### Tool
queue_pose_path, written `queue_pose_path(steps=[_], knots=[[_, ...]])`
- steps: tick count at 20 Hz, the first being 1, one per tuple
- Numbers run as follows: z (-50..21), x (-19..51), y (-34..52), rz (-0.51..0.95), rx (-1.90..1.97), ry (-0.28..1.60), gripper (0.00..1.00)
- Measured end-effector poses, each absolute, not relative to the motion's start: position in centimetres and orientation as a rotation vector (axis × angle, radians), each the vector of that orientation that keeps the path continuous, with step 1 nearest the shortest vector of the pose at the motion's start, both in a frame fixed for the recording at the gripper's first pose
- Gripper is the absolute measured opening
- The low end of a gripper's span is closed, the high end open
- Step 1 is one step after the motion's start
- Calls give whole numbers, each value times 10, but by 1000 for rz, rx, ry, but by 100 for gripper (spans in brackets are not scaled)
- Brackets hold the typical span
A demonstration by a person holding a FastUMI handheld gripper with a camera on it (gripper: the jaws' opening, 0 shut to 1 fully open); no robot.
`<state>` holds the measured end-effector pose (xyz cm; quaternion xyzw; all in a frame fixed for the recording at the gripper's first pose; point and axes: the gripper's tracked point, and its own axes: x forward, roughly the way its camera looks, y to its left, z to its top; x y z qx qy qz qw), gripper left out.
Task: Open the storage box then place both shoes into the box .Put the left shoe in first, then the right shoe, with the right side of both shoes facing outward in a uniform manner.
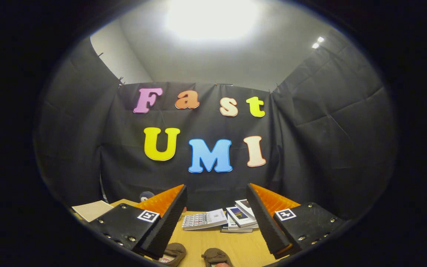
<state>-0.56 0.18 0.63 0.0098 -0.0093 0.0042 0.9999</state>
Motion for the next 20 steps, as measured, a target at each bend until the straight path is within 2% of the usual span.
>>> queue_pose_path(steps=[8, 20], knots=[[-2, -6, 24, 58, 79, -7, 98], [-66, -3, 111, 206, 361, 136, 98]])
